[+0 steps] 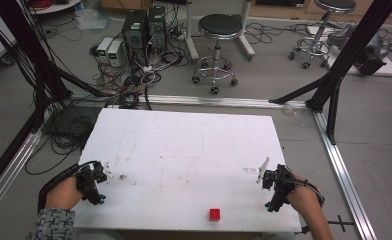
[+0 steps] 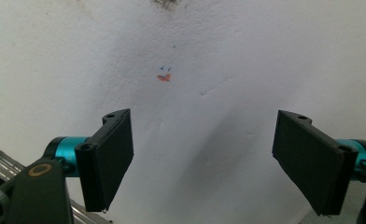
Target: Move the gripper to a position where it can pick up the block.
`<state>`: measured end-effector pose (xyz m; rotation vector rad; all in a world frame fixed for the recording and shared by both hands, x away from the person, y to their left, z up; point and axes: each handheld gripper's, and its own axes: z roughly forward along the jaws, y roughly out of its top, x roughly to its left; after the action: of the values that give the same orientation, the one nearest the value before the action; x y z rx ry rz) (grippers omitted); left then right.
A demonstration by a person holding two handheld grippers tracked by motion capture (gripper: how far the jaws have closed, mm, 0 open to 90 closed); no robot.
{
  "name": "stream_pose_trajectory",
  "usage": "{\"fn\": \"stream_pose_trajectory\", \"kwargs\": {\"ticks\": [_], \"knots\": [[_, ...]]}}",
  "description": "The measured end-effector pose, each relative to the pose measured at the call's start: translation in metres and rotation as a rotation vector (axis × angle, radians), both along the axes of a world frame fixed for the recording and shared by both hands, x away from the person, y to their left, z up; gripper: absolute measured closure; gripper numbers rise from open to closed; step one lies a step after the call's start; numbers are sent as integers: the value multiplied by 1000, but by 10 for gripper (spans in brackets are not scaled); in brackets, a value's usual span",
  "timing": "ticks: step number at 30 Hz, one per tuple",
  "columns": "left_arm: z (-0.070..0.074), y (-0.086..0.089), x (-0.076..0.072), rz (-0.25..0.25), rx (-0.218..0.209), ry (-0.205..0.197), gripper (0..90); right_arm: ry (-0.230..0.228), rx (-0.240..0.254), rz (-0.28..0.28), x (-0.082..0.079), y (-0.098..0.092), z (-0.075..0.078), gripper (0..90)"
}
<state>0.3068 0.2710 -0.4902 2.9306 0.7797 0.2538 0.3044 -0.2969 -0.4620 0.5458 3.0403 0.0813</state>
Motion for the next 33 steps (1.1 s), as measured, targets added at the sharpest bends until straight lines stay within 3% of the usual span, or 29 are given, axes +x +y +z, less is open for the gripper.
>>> {"fn": "stream_pose_trajectory", "kwargs": {"ticks": [8,9,19,27,33], "knots": [[1,0,0,0,0,3,208,-16,-27,80,-7,12,22,10],[1,0,0,3,-1,5,208,-13,-36,114,-8,17,27,10],[3,1,0,7,-1,-4,208,-8,-75,235,-16,48,41,10],[3,2,0,10,-2,3,208,-25,-72,318,-18,77,46,10],[3,3,0,12,-4,1,208,-19,-67,373,-20,99,37,9]]}}
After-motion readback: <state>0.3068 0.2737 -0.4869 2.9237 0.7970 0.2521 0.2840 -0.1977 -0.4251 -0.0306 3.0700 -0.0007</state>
